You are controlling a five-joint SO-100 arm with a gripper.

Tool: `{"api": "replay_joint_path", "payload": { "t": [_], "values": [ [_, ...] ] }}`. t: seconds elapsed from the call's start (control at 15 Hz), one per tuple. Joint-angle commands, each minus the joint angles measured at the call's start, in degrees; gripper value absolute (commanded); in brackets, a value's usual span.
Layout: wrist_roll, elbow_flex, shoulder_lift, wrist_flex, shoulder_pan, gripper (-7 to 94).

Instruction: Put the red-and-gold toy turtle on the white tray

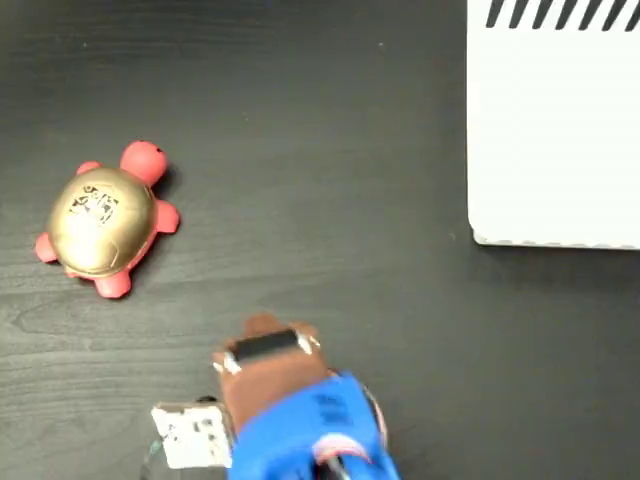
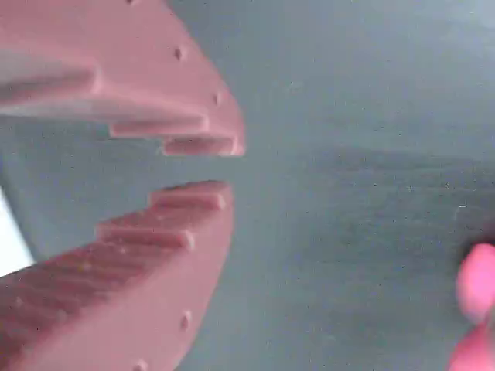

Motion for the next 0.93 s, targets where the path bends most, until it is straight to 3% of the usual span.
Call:
{"api": "replay_joint_path", "payload": {
  "t": [0.0, 0.2, 0.47, 0.8, 0.87],
  "values": [
    [-6.42, -14.59, -14.24, -4.04, -1.76, 0],
    [-16.26, -38.06, -35.42, 0.26, -3.25, 0],
    [-28.56, -63.02, -59.15, 12.83, -7.29, 0],
    [-30.23, -81.30, -78.93, 22.32, -10.72, 0],
    [-32.08, -81.47, -79.45, 23.38, -10.99, 10]
  ]
}}
